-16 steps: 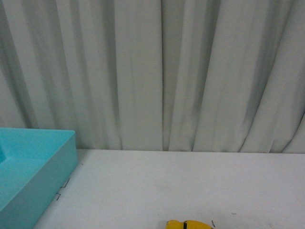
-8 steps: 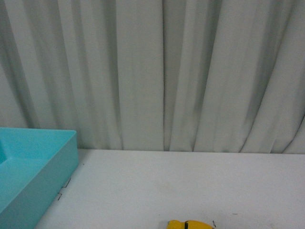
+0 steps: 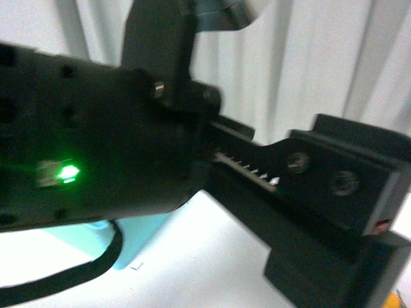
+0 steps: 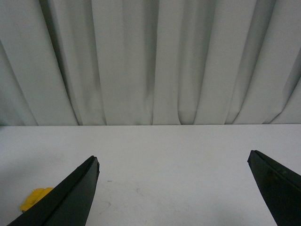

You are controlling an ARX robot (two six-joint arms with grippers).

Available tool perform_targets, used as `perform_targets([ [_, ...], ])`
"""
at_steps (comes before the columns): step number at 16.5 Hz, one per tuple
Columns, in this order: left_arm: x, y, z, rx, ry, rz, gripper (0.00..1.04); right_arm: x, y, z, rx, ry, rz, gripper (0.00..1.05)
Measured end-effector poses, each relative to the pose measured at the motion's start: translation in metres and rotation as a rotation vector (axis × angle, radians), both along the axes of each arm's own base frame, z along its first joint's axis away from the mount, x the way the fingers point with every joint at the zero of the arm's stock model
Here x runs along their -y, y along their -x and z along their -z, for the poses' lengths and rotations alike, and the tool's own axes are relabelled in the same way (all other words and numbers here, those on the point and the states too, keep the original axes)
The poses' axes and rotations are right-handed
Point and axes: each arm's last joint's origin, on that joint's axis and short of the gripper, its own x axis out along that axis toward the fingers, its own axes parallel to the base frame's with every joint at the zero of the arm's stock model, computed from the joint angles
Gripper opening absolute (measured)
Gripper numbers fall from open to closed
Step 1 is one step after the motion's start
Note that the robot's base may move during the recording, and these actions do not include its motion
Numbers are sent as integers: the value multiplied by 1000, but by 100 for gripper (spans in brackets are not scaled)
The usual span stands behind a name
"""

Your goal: Wind up and store yellow beetle toy

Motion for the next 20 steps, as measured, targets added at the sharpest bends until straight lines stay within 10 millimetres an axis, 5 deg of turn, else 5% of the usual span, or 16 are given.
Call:
perform_targets([
  [2, 26, -18, 6, 34, -76, 73, 98, 0, 0, 0, 0, 0, 0, 98],
  [4, 84, -48, 29, 60, -287, 286, 98, 0, 0, 0, 0, 0, 0, 98],
  [6, 115, -57, 42, 89, -412, 414, 98, 0, 0, 0, 0, 0, 0, 98],
  [11, 166, -72, 73, 152, -650, 584, 98, 0, 0, 0, 0, 0, 0, 98],
  [17, 181, -108, 105, 49, -795, 596, 98, 0, 0, 0, 0, 0, 0, 98],
  [20, 155, -137, 114, -122, -763, 547, 98, 0, 0, 0, 0, 0, -1, 98],
])
